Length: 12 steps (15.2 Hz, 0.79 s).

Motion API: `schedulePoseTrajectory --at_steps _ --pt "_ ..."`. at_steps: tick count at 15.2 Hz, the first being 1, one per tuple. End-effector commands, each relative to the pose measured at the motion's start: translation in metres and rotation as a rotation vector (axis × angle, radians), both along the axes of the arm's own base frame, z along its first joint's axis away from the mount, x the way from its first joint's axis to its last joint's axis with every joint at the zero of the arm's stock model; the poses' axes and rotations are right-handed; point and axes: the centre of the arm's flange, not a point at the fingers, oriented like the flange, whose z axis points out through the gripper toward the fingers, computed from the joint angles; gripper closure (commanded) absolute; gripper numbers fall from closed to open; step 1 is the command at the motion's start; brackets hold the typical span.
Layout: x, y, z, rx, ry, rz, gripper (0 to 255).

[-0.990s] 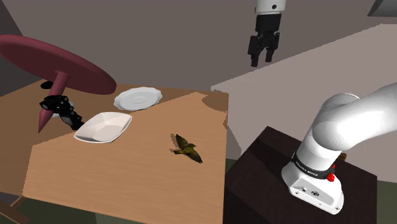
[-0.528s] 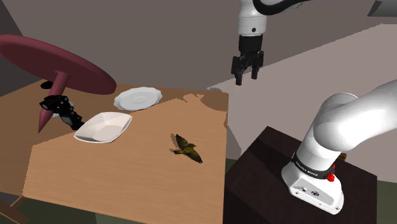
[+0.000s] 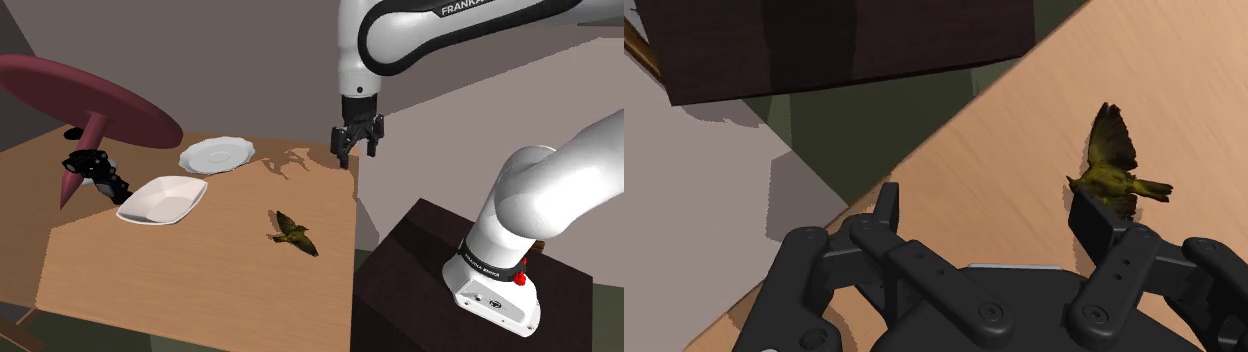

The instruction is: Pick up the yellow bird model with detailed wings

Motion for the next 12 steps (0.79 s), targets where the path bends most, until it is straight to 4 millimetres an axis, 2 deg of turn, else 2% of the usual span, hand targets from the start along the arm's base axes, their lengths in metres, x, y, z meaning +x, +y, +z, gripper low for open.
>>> schedulePoseTrajectory --at_steps 1,12 --pt "0.006 0.017 -0.015 -0.001 0.002 -0.005 0" --pt "0.038 0.123 -0.111 -0.013 0.025 -0.028 0"
